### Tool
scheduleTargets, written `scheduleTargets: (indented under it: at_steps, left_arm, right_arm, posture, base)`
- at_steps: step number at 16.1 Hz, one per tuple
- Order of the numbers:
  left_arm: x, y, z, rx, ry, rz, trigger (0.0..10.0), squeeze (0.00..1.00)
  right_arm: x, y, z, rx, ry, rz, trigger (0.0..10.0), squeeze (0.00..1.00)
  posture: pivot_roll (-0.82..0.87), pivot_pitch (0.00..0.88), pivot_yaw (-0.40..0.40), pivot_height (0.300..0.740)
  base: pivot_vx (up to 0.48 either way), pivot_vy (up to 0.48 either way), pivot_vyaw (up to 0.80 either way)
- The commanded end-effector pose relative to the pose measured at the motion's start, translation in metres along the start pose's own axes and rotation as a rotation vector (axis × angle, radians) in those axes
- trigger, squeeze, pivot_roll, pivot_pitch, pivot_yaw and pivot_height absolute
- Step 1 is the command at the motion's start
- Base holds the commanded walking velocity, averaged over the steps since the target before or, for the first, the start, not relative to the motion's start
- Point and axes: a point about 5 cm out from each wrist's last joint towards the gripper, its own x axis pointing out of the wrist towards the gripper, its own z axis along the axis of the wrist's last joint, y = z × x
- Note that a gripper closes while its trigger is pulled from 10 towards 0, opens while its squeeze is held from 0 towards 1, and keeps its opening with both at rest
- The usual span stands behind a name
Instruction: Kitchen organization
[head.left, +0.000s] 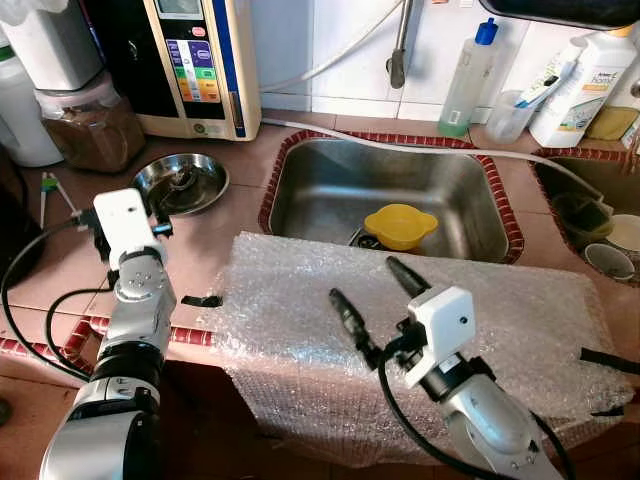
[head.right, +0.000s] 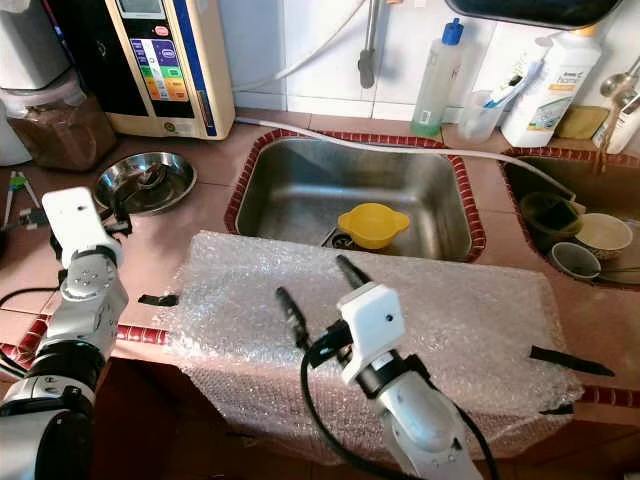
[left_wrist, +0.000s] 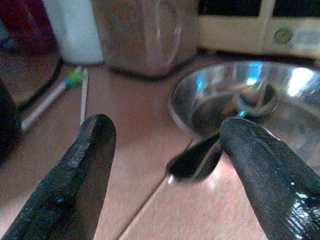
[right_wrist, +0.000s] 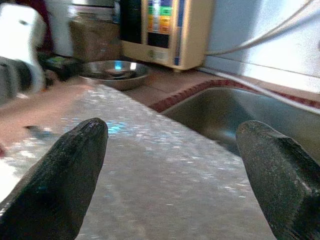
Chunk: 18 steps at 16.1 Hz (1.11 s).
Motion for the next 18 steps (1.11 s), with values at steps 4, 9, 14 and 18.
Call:
scheduleTargets:
  at_steps: [4, 9, 14, 18]
  left_arm:
    - [-0.001, -0.012, -0.011, -0.148, 0.106, -0.01, 10.0, 0.0]
    - [0.0, -0.022, -0.007, -0.28, 0.115, -0.058, 4.9, 0.0]
    - [0.002, -0.024, -0.002, -0.364, 0.102, -0.072, 0.0, 0.0]
    - [0.003, -0.02, 0.001, -0.381, 0.079, -0.058, 0.0, 0.0]
  right_arm:
    - [0.0, 0.01, 0.012, 0.028, -0.028, 0.065, 10.0, 0.11]
    - [-0.002, 0.01, 0.011, 0.026, -0.007, 0.08, 10.0, 0.12]
    - [-0.002, 0.008, 0.009, 0.02, 0.008, 0.077, 10.0, 0.12]
    - [0.0, 0.01, 0.01, 0.035, -0.003, 0.098, 10.0, 0.11]
  posture:
    - [0.02, 0.074, 0.022, 0.74]
    - [0.01, 0.071, 0.016, 0.74]
    - [0.02, 0.074, 0.01, 0.74]
    - [0.03, 0.073, 0.008, 0.74]
  base:
    - [0.0, 0.0, 0.0]
    - [0.0, 0.0, 0.0]
    - [0.0, 0.0, 0.0]
    - [0.0, 0.0, 0.0]
